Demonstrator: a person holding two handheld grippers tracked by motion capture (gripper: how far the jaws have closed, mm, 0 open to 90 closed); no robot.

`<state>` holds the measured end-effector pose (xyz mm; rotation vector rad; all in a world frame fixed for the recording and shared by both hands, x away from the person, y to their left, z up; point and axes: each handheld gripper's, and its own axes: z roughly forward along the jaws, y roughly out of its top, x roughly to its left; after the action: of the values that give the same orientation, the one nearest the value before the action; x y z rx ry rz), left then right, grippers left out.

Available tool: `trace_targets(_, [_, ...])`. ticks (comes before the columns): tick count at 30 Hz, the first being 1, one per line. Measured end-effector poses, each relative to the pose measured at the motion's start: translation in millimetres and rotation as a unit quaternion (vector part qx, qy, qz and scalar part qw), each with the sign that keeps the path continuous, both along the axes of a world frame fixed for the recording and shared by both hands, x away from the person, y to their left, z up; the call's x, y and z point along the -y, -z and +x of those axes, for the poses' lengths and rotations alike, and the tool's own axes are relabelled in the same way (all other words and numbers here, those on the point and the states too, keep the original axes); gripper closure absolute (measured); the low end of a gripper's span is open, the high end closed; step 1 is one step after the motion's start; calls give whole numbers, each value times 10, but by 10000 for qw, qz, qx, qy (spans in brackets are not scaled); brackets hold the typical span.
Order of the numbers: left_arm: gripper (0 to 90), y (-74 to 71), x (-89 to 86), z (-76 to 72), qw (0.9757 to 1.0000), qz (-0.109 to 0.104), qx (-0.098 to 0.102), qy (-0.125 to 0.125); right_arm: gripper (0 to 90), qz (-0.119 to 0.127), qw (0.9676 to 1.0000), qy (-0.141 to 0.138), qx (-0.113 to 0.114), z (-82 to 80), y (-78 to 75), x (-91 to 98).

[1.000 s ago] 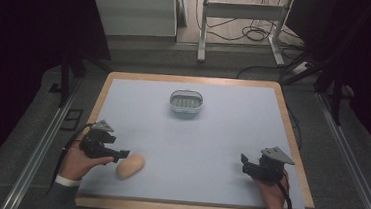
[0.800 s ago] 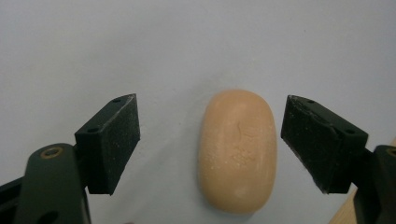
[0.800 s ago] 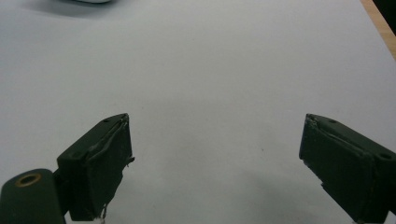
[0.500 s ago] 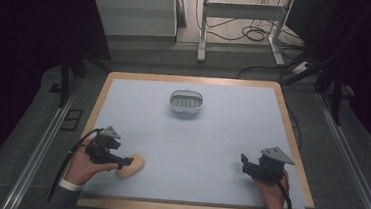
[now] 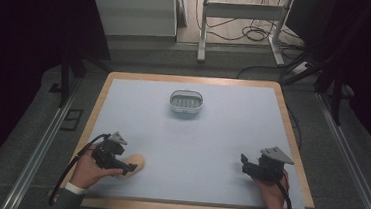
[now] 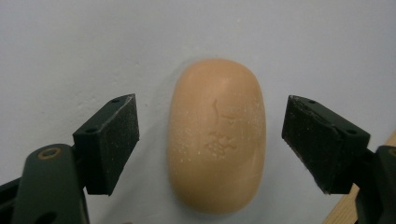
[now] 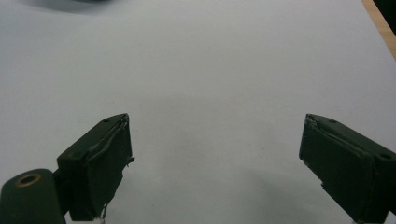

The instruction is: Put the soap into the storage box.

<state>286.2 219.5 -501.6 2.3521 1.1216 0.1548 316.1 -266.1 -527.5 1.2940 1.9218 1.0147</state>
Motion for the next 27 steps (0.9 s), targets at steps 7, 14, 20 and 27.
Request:
trace_targets(7, [189,100,68,3,9998,127,-133,58,97,-47,10000,3,3,2,2,-7])
trace_targets(14, [199,145,100,4,9995,226,-194,58,96,-56,10000,7,-1,4,4,-11])
trace_targets(20, [219,190,124,13,9992,323,-241,34,96,-62,10000,2,-7,4,4,-12])
trace_targets(27, [262,200,136,2,9990,401,-189,-2,96,-70,10000,4,-5,3,4,-13])
